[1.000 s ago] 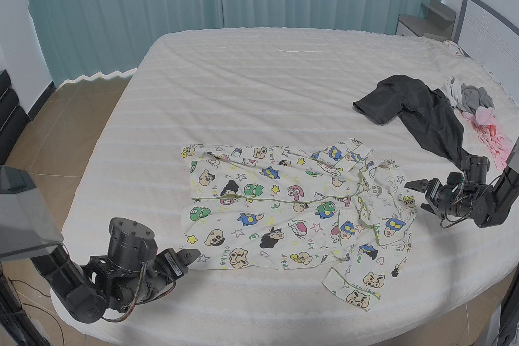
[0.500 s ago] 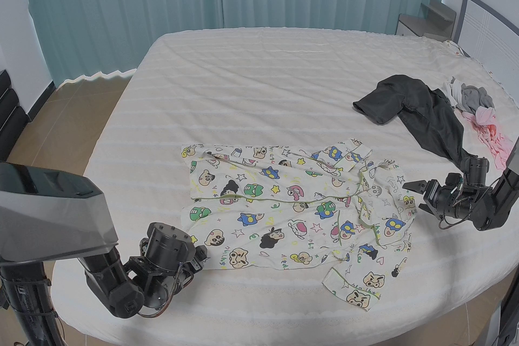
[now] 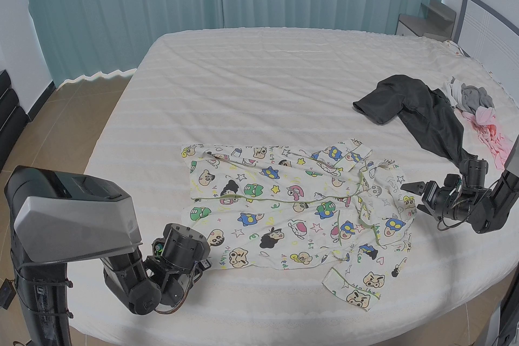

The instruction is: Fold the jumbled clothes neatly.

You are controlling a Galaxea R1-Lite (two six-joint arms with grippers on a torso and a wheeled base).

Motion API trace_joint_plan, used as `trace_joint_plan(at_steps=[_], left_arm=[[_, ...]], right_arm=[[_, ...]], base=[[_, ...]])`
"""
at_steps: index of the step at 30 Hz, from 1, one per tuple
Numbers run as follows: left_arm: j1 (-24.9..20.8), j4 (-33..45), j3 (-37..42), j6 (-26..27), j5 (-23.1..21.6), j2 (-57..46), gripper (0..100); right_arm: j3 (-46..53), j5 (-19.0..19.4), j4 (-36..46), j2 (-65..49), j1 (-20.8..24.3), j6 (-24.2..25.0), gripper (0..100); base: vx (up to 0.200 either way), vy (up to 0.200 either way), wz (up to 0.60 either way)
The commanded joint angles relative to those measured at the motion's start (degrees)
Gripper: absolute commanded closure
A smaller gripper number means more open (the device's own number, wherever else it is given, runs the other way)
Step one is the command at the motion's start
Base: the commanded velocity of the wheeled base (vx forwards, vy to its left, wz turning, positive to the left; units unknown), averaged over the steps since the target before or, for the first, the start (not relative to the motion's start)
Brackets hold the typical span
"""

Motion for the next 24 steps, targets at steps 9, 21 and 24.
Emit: trace_joint_plan(at_steps=[9, 21, 24], left_arm=[[0.16, -0.20, 2.86, 1.26, 0.76, -1.12, 100], [0.42, -0.11, 4.79, 1.35, 0.76, -3.75, 100], [0.34, -0.20, 4.79, 1.26, 0.76, -3.84, 100]], right_arm=[[5.56, -0.16, 2.44, -6.85, 0.65, -0.32, 0], [20.59, -0.16, 5.42, -8.79, 9.79, -3.49, 0], [23.31, -0.60, 5.34, -7.82, 15.32, -3.31, 0]], base=[[0.000, 0.000, 0.00], [0.000, 0.000, 0.00], [0.000, 0.000, 0.00]])
